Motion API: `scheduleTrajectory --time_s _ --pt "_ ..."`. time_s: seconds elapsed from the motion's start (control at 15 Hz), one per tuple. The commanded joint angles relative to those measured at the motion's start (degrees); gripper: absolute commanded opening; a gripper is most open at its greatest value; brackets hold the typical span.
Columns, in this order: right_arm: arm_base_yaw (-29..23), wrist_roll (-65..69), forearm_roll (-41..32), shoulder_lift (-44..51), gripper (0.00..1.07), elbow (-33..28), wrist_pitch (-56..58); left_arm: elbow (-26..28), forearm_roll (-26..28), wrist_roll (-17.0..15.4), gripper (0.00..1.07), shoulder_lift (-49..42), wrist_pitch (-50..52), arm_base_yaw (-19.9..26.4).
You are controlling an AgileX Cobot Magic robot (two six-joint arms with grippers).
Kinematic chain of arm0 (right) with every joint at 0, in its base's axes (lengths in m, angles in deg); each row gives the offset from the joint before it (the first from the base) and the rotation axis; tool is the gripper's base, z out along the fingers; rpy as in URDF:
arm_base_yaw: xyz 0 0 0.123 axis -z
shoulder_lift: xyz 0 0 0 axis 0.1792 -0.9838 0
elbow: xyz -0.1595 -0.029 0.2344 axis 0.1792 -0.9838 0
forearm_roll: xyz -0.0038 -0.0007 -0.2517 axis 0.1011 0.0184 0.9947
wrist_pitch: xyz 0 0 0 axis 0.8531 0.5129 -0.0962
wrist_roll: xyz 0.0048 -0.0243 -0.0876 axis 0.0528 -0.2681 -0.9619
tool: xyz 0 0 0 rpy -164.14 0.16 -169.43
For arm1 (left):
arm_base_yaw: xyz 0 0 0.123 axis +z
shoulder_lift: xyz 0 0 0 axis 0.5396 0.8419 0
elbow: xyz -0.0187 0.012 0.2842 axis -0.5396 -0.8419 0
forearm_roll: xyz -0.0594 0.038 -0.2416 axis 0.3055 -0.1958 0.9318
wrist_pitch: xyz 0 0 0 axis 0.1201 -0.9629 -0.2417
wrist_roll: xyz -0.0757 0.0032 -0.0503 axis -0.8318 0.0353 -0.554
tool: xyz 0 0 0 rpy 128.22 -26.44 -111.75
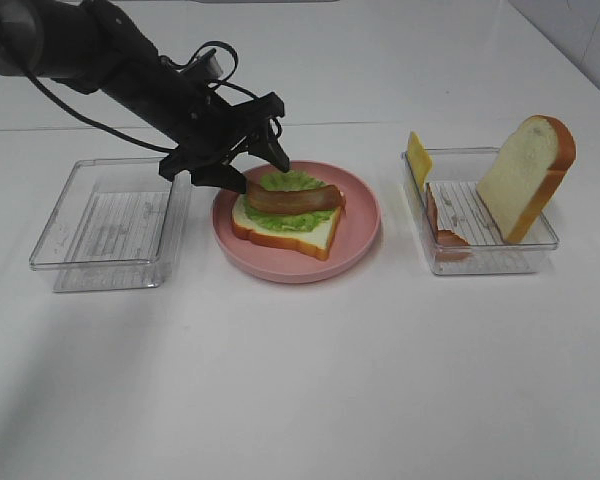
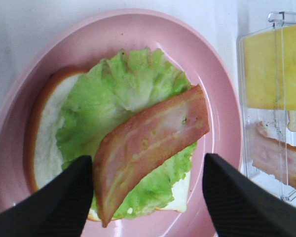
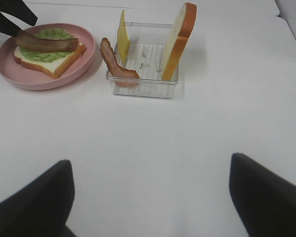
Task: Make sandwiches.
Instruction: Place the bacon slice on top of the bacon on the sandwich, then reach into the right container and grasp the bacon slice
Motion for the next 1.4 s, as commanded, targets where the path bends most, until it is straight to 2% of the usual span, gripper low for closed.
scheduleTrajectory --time_s 0.07,0.13,0.33,0.4,0.6,0.8,0.93,1.07,1.2,1.4 --pt "0.4 -0.1 0.2 0.7 0.80 -0.1 -0.7 1.8 -0.7 -0.3 0.71 -0.9 -1.9 0.0" --pt "0.4 -0.1 0.2 0.7 0.80 -0.1 -0.7 1.8 -0.7 -0.3 0.71 -0.9 -1.9 0.0" --pt "0.4 -0.1 0.2 0.7 0.80 -0.1 -0.7 2.9 -10.6 -0.9 0.73 -5.5 -3.7 0.0" --pt "0.4 -0.1 0.2 0.7 0.80 -0.1 -0.7 2.9 -14.7 -2.3 0.73 -7.6 -4.4 0.0" --pt "0.4 -0.1 0.2 0.7 0.80 -0.1 -0.7 2.9 -28.4 -10.4 0.73 -15.8 -11.9 0.0" --pt "0.4 -0.1 0.2 0.7 0.80 -0.1 -0.7 2.9 -36.5 -13.8 0.73 -24.1 -23.7 0.0" --pt "0.4 -0.1 0.2 0.7 0.80 -0.1 -0.7 2.9 -39.6 -13.8 0.73 -29.2 -32.1 0.0" --pt "0.4 -0.1 0.2 0.7 0.80 -0.1 -0.7 1.3 -41.1 -13.8 0.73 -36.0 -33.0 0.0" --pt "0.4 -0.1 0.2 0.7 0.80 -0.1 -0.7 -3.2 -42.1 -13.7 0.73 -45.7 -33.0 0.0" --pt "0.4 -0.1 0.2 0.7 0.80 -0.1 -0.7 -13.6 -42.1 -13.4 0.73 -58.0 -33.0 0.0"
